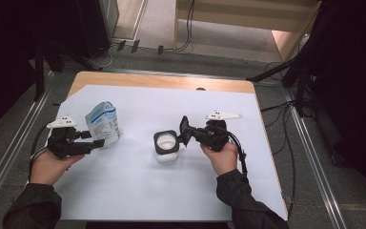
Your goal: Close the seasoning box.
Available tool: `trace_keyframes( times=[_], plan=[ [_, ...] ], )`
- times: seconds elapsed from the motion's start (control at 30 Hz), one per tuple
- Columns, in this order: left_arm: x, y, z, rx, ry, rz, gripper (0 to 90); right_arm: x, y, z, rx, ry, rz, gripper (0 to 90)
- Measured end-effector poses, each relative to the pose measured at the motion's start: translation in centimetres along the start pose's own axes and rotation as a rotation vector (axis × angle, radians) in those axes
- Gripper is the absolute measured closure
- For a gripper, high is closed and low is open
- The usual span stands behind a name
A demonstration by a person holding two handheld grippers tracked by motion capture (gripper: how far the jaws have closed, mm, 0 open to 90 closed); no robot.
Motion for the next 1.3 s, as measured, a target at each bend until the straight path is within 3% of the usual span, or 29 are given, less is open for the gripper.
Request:
trace_keyframes(
  times=[0.23, 0.47, 0.6, 0.83, 1.3],
  plan=[
    [-0.3, 0.0, 0.1, 0.001, -0.003, 0.001, 39.9, 0.2, -0.3, -0.9, 0.014, 0.028, 0.008, 90.0],
    [-0.4, 0.0, 0.2, -0.008, -0.009, -0.001, 39.8, 0.0, -1.0, -1.6, 0.039, 0.041, -0.02, 89.7],
    [-0.4, -0.1, 0.2, -0.014, -0.009, -0.002, 39.8, -0.1, -1.2, -1.9, 0.027, 0.08, -0.022, 84.5],
    [-0.6, 0.0, 0.3, -0.01, -0.007, -0.011, 39.0, 0.2, -0.9, -1.3, 0.015, 0.096, 0.007, 69.6],
    [-0.9, 0.0, 0.2, -0.005, -0.006, -0.013, 37.5, 0.6, 0.4, 0.9, -0.039, 0.042, 0.048, 52.5]
  ],
)
Point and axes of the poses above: each handheld gripper's, and its own axes: y roughly backward along the jaws, x roughly out of its top, z roughly to its right, the point moved 4 cm from there along -y, roughly forward along the jaws, and after that the axes turned 12 degrees about -y, right-handed, at the moved point
